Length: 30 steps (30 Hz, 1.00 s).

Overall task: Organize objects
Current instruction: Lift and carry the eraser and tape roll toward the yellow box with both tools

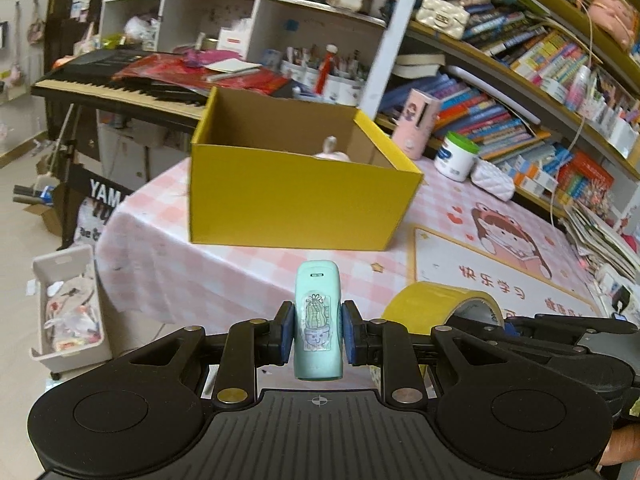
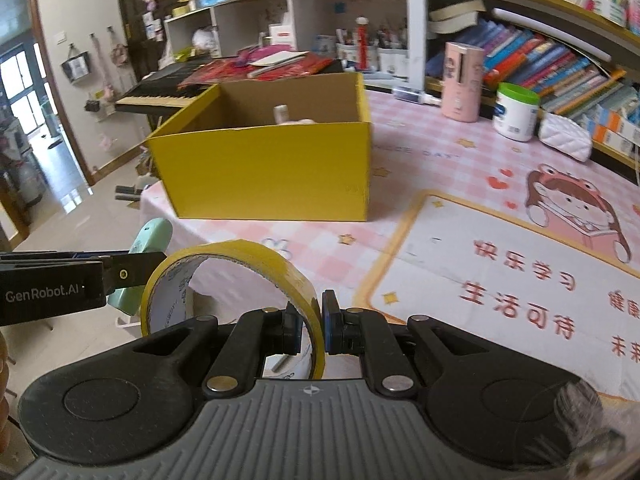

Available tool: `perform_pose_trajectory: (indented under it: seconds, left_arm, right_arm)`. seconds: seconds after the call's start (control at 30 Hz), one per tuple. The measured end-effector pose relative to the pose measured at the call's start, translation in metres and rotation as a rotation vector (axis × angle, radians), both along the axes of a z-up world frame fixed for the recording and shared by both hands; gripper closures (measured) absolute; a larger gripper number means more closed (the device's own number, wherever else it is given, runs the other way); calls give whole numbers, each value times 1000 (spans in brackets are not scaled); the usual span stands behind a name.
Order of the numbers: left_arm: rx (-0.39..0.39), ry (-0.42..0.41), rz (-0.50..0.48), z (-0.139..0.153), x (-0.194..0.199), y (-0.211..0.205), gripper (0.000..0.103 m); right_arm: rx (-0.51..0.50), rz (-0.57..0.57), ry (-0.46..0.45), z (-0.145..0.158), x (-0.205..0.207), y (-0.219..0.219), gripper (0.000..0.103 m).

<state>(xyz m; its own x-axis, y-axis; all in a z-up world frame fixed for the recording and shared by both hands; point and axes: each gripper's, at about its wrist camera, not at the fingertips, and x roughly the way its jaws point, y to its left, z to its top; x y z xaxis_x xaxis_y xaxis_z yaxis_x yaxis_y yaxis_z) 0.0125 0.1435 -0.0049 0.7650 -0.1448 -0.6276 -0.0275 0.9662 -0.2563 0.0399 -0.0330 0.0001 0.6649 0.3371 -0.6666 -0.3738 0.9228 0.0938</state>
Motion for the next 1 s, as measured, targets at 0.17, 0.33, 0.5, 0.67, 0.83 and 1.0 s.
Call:
perform_pose_trajectory:
  seconds: [0.17,0.33,0.5,0.67,0.83,1.0]
  left_arm:
    - [-3,-12,19,2,-4,11,80]
    - [-13,-19,27,4,-5,16,80]
    - [-25,-17,31,3,-3,17,80]
    - [-35,-17,34,3,2,16,80]
    - [-33,-45,52,9,12,17,80]
    - [-24,-96,101,23,34,25,80]
  right_arm:
    - [-4,28,-6,3,0,14,93]
    - [-12,37,-5,6,3,21,94]
    - [-17,41,10,5,7,23,93]
    - [-24,36,21,5,12,22,93]
    - [-18,31,-9,10,21,22,93]
    - [21,31,-116,27,35,20,93]
